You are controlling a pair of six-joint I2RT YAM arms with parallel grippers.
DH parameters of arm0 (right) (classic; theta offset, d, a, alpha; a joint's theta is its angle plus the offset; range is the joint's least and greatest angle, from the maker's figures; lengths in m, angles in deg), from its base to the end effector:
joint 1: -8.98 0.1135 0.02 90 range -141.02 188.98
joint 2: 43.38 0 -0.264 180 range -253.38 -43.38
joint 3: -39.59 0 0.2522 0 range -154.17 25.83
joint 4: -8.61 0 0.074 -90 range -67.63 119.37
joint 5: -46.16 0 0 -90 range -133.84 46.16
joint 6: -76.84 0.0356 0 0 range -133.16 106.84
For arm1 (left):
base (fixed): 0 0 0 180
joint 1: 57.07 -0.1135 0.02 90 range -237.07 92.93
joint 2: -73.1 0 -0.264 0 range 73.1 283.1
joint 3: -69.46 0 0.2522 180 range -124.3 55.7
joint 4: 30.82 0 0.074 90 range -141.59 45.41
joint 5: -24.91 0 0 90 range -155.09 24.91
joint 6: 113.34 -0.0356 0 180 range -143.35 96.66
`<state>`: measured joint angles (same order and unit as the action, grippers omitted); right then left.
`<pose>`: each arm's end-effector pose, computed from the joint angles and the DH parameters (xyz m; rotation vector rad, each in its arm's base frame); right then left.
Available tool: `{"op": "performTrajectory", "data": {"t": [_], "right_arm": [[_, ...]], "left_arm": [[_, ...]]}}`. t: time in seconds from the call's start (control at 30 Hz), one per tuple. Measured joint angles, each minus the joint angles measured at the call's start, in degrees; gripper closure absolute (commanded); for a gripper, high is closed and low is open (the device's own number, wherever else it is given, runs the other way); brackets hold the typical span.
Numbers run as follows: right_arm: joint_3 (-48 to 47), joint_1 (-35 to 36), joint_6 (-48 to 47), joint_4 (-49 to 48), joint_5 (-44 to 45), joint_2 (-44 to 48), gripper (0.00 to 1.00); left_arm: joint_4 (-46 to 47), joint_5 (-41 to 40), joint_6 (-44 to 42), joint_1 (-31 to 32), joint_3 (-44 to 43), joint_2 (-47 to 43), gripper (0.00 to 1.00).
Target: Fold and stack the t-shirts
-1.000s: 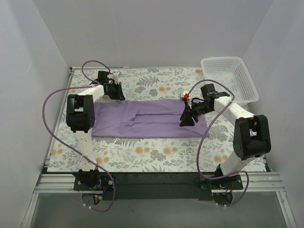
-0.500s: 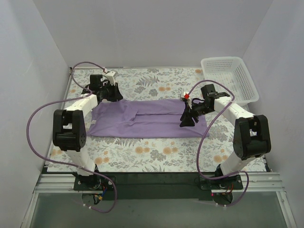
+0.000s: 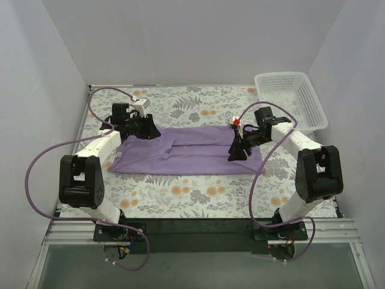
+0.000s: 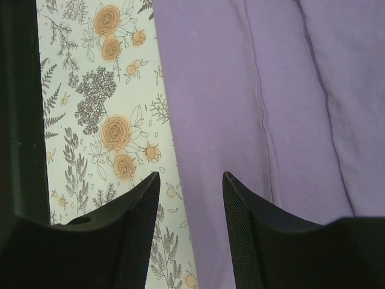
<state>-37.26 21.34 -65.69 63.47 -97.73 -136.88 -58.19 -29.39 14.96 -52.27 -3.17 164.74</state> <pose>0.2946 0.0940 0.2147 -1.4245 1.8785 0.9903 0.3341 -0.0489 0.2207 -0.4019 2.4256 -1.0888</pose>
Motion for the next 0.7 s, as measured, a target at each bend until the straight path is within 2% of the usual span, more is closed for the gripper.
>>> {"op": "performTrajectory", "data": {"t": [0.13,0.17,0.2,0.3,0.4,0.57,0.7], "right_arm": [[0.00,-0.04,0.04,0.04,1.07,-0.11,0.48],[0.00,-0.13,0.11,0.02,1.73,-0.15,0.48],[0.00,-0.24,0.22,-0.02,2.64,-0.20,0.47],[-0.02,-0.87,1.22,-0.63,5.75,-0.26,0.44],[-0.11,-1.05,1.11,-1.20,8.68,-0.26,0.42],[-0.33,2.86,-0.20,-3.19,15.13,-0.26,0.39],[-2.56,5.81,0.96,-4.35,16.57,-0.31,0.39]], "left_arm": [[-1.70,-7.52,4.70,-0.13,0.33,-4.79,0.55],[-2.23,-9.38,6.56,-0.59,0.50,-6.25,0.49],[-2.05,-11.32,8.83,-1.11,1.51,-7.98,0.37],[-2.82,-15.96,16.87,-3.21,7.30,-15.72,0.14],[-5.01,-20.24,28.81,-6.03,15.80,-27.19,0.13],[-13.09,-26.88,51.36,-7.32,28.72,-46.64,0.21],[-18.88,-32.22,64.13,-7.34,32.96,-51.32,0.25]]}}
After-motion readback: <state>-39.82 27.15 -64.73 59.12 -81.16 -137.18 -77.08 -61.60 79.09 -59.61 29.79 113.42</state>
